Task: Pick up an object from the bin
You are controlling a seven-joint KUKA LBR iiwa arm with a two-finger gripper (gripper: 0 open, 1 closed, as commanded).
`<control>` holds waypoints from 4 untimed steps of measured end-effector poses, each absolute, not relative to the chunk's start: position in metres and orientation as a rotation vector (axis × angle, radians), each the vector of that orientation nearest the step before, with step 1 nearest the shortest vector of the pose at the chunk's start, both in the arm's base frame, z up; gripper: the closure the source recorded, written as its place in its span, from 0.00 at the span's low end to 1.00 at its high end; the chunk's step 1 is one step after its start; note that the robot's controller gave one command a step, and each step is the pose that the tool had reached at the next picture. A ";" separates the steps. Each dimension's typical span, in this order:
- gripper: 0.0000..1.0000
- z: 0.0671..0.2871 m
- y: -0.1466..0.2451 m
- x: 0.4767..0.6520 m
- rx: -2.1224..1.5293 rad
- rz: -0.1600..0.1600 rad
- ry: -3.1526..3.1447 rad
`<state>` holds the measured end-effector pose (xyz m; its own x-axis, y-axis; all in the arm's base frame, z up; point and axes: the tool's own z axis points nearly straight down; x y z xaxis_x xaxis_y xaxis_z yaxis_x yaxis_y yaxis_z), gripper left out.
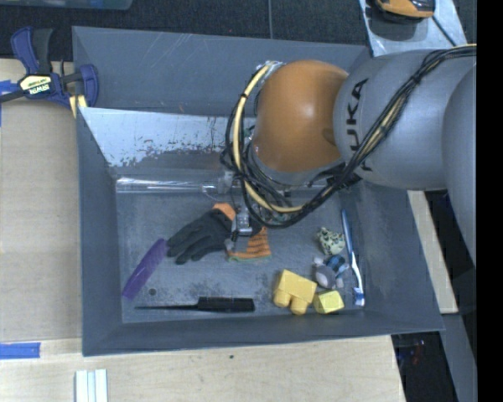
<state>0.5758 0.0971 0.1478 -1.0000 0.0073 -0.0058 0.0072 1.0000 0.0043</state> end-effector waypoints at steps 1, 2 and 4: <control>0.00 0.068 0.099 0.609 -0.093 0.007 3.117; 1.00 0.072 0.108 0.609 -0.037 0.011 3.127; 1.00 0.077 0.108 0.608 -0.036 0.011 3.127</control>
Offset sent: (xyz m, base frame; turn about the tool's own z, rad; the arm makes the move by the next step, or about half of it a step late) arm 0.0307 0.0108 -0.0778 -0.0320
